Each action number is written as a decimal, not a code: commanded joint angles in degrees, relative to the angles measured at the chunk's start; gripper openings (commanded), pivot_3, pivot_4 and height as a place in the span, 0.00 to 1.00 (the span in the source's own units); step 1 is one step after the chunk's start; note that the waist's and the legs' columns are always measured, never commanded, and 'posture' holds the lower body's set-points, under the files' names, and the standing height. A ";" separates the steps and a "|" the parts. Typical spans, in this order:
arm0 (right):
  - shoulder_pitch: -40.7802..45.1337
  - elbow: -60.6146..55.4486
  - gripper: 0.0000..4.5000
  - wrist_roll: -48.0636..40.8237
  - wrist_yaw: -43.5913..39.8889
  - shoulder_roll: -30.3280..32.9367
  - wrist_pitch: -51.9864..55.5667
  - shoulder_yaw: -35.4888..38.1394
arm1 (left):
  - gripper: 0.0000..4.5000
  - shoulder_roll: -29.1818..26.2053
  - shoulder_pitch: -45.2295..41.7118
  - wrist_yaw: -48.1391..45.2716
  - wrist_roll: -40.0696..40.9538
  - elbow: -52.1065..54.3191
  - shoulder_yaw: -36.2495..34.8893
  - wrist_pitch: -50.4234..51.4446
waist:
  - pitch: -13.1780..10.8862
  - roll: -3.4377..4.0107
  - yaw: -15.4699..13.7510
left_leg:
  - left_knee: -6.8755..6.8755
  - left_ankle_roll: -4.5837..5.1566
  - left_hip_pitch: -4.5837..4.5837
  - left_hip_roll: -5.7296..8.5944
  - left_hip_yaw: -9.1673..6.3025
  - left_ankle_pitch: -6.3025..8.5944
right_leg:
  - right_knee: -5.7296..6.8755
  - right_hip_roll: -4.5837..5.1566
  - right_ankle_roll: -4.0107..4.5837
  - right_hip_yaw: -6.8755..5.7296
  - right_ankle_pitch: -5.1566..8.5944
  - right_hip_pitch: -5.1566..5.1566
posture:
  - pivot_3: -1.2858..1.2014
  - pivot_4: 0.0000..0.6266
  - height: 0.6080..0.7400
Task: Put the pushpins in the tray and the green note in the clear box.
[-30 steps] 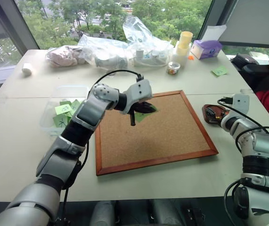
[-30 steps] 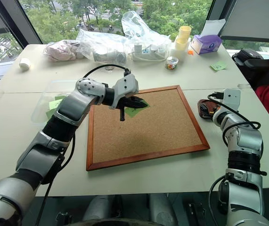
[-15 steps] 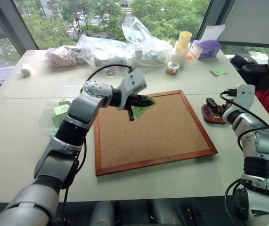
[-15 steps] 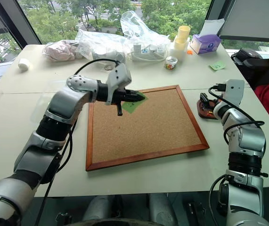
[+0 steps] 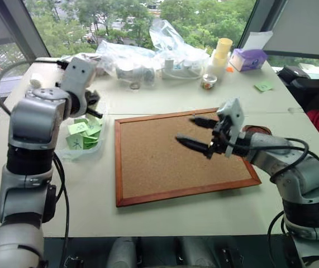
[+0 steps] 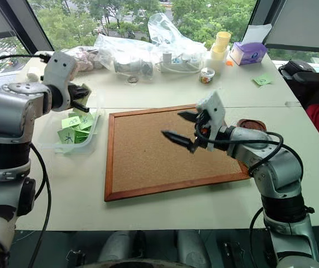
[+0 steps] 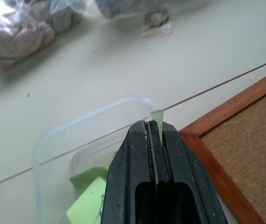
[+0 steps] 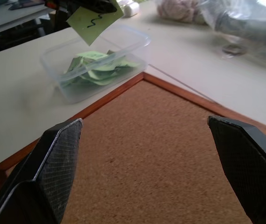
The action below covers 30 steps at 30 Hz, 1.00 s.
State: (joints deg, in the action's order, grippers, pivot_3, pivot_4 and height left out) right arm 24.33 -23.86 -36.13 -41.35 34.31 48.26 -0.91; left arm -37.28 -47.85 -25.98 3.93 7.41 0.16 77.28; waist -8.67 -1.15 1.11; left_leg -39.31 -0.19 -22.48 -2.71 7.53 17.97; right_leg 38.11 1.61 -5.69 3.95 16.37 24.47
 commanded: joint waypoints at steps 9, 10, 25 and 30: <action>0.67 0.74 1.00 1.29 -0.87 -0.44 -2.32 -0.87 | 0.42 -0.28 5.66 6.47 -0.97 2.71 -5.00 -1.27 | -0.01 -0.19 -0.32 | 0.00 -0.01 -0.02 -0.01 0.02 0.00 | 0.00 0.01 0.01 -0.02 0.00 0.03 | 0.52 0.24 0.99; 0.54 0.75 1.00 1.31 -0.84 -0.36 -2.27 -0.76 | 0.52 -0.64 5.83 6.73 -1.14 2.80 -4.84 -1.60 | -0.01 -0.19 -0.32 | 0.00 -0.01 -0.01 -0.01 0.01 0.00 | 0.00 0.00 0.01 -0.02 0.00 0.03 | 0.52 0.24 0.99; -3.41 -2.21 1.00 -3.29 2.47 2.81 2.80 9.41 | 0.94 -9.01 5.83 -9.22 11.66 8.76 -9.41 -6.51 | -0.03 -0.22 -0.32 | 0.01 -0.01 -0.01 -0.02 0.05 0.00 | 0.00 0.03 0.02 -0.03 0.00 0.03 | 0.52 0.24 0.99; -7.25 -4.62 1.00 -5.64 4.81 4.88 5.82 15.10 | 0.94 -12.34 7.74 -17.20 18.66 9.20 -12.49 -9.95 | -0.03 -0.23 -0.29 | 0.02 -0.01 0.00 -0.03 0.06 0.00 | -0.01 0.03 0.02 -0.05 0.00 0.03 | 0.52 0.24 0.99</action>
